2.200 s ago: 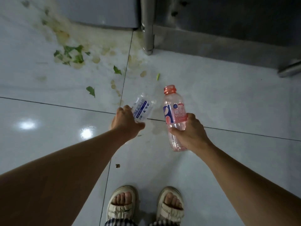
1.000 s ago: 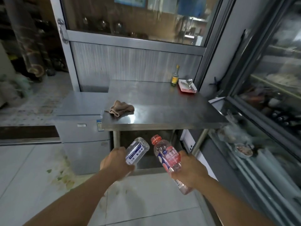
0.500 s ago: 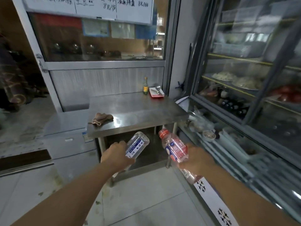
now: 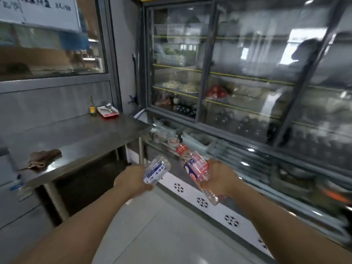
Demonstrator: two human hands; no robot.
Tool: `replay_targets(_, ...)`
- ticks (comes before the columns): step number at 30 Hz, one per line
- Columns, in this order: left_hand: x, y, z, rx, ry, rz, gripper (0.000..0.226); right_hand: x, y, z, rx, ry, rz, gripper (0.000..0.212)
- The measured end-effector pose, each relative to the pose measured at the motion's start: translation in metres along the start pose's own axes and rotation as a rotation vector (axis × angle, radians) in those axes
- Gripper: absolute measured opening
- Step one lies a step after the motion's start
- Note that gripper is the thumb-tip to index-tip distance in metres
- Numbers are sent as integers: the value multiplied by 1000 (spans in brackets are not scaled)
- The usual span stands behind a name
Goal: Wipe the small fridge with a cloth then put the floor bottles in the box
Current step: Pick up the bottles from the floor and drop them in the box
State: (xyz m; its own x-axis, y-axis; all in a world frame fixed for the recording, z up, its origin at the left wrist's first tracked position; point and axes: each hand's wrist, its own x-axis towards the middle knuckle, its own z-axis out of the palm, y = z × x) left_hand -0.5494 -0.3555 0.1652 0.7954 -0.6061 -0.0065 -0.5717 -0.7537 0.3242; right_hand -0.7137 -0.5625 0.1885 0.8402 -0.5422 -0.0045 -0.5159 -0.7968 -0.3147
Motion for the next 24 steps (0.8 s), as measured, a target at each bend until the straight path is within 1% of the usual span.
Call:
replay_targets(3, -11, 26, 8, -17, -56, 103, 55, -47, 23, -9, -22, 32, 125, 59)
replay_targets(7, -27, 81, 23, -10, -80, 241, 58, -113, 62, -31, -17, 88, 308, 63)
replay_targets(10, -42, 136, 37, -26, -113, 356, 51, -170, 97, -52, -23, 154, 408, 65)
replay_targets(13, -66, 199, 52, -24, -150, 494, 44, -228, 135, -74, -17, 242, 493, 59)
replay_targets(15, -89, 245, 62, -25, -168, 595, 41, -270, 161, -87, -27, 284, 559, 61)
replay_targets(17, -113, 284, 71, -41, -183, 661, 40, -306, 184, -96, -33, 291, 633, 64)
replay_targets(21, -181, 368, 98, -78, -235, 776, 38, -398, 239, -119, -48, 337, 771, 56)
replay_targets(24, -237, 427, 117, -59, -258, 847, 44, -468, 281, -136, -97, 385, 860, 62)
